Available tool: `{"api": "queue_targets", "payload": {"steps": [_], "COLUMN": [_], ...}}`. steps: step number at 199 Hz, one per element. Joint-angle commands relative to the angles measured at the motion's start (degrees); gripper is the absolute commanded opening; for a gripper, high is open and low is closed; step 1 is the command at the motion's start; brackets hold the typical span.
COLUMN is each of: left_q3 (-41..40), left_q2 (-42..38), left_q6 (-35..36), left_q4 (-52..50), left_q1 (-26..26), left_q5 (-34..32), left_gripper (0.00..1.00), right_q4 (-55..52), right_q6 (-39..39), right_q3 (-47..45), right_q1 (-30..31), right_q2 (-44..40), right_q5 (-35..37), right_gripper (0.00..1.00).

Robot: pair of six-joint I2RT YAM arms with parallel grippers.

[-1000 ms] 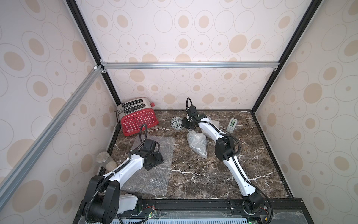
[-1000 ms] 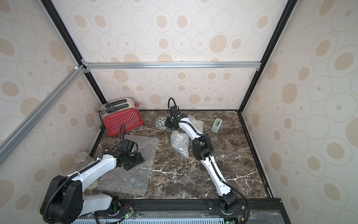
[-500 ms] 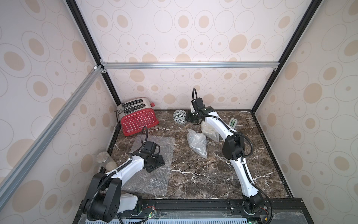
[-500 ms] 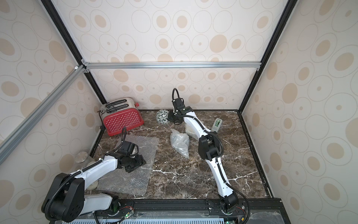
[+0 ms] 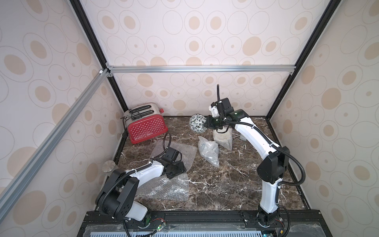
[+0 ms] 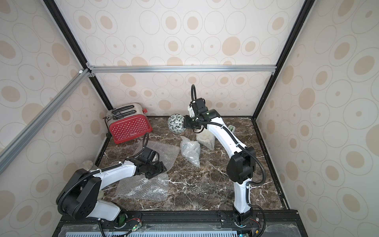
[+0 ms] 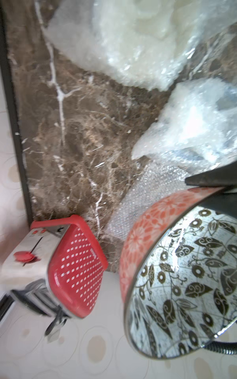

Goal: Wrap bowls in bubble wrap
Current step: Move the bubble wrap to the center of the board, then place the bowl on the bubble wrap.

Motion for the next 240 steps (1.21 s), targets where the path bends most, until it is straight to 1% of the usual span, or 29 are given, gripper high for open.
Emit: {"api": "queue_targets", "payload": {"steps": [1, 20, 49, 88, 96, 108, 127, 152, 168, 184, 200, 220, 240], "left_q3": [2.28, 3.01, 5.65, 7.32, 7.3, 7.48, 5.52, -0.95, -1.72, 0.32, 2.49, 3.43, 3.26], "left_q2": [0.94, 1.26, 2.79, 4.12, 3.5, 0.75, -5.46, -14.28, -17.89, -18.26, -16.96, -14.91, -12.91], "left_q6": [-4.82, -7.57, -10.0, -13.2, -12.97, -11.21, -8.67, -8.37, -6.22, -2.98, -0.47, 0.76, -0.37], "left_q4": [1.74, 5.05, 6.88, 11.13, 10.19, 5.58, -1.06, -2.93, -5.23, -8.68, -11.69, -13.51, -15.33], "left_q1": [-2.09, -3.86, -6.28, -9.37, -9.35, -8.69, -5.27, 3.31, 9.31, 13.96, 16.56, 18.3, 20.8], "left_q5": [-0.01, -0.22, -0.62, -0.66, -0.73, -3.94, -8.13, -7.47, -6.51, -6.17, -7.8, -10.44, -14.38], "left_gripper": [0.7, 0.7, 0.7, 0.7, 0.7, 0.7, 0.71, 0.73, 0.74, 0.75, 0.75, 0.76, 0.77], "right_q4": [-2.1, -3.68, -6.13, -7.02, -7.25, -7.09, -5.5, -6.26, -7.19, -8.72, -10.73, -13.0, -14.1], "right_q6": [-2.65, -3.63, -4.61, -5.6, -5.6, -5.48, -4.47, -4.45, -4.42, -4.29, -4.04, -3.57, -2.85], "right_q3": [-4.68, -8.34, -12.84, -17.68, -17.93, -18.48, -20.08, -19.12, -17.11, -13.91, -9.85, -3.8, 2.58], "right_q1": [-0.45, -0.41, -0.29, 0.22, 0.22, 0.23, 0.53, 2.84, 5.21, 7.98, 10.47, 13.43, 15.8], "right_q2": [-5.38, -7.92, -10.32, -12.73, -13.08, -13.65, -14.25, -12.46, -10.03, -6.22, -1.48, 5.05, 11.72], "right_q5": [-2.66, -4.05, -7.93, -7.27, -6.84, -6.68, -6.68, -4.96, -3.89, -3.42, -2.16, -0.61, 0.29], "right_gripper": [0.0, 0.0, 0.0, 0.0, 0.0, 0.0, 0.0, 0.0, 0.0, 0.0, 0.0, 0.0, 0.0]}}
